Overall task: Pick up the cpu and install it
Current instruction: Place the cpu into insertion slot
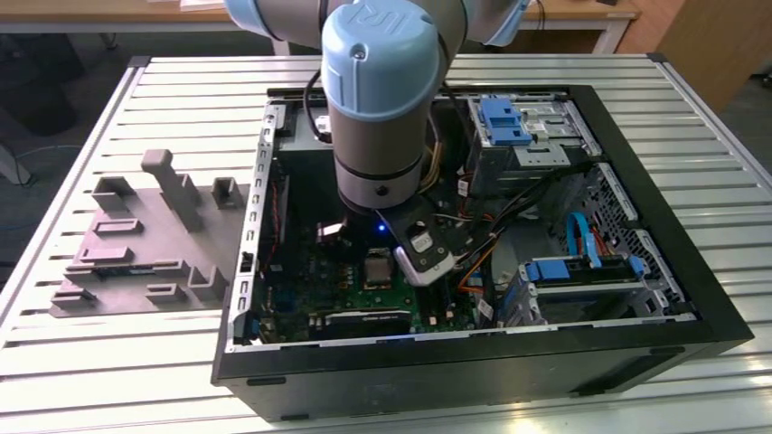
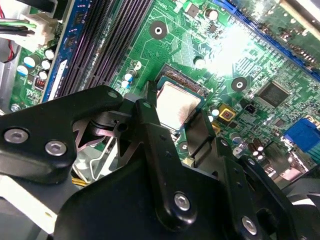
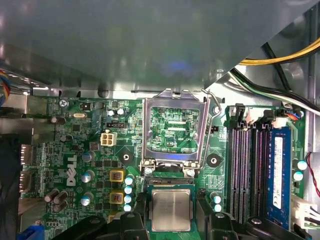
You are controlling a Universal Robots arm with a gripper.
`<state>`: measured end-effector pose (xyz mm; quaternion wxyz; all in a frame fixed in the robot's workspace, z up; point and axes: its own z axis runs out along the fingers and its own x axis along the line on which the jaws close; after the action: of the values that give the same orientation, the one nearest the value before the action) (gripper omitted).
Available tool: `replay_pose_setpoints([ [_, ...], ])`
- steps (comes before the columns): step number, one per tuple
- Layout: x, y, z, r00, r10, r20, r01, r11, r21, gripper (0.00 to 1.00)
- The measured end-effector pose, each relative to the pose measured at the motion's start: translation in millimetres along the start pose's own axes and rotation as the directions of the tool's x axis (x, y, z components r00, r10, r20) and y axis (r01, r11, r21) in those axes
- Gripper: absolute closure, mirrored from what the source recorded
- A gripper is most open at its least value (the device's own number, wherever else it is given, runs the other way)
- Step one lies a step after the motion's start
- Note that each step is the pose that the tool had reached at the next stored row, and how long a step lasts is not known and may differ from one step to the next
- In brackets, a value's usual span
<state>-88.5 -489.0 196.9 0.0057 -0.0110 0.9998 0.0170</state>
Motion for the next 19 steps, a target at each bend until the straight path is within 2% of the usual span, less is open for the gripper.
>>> replay_pose_setpoints([
  [19,1.7,-0.5,8.8,1.0000,0.007,-0.0004,-0.007,1.0000,0.0004,0.53],
])
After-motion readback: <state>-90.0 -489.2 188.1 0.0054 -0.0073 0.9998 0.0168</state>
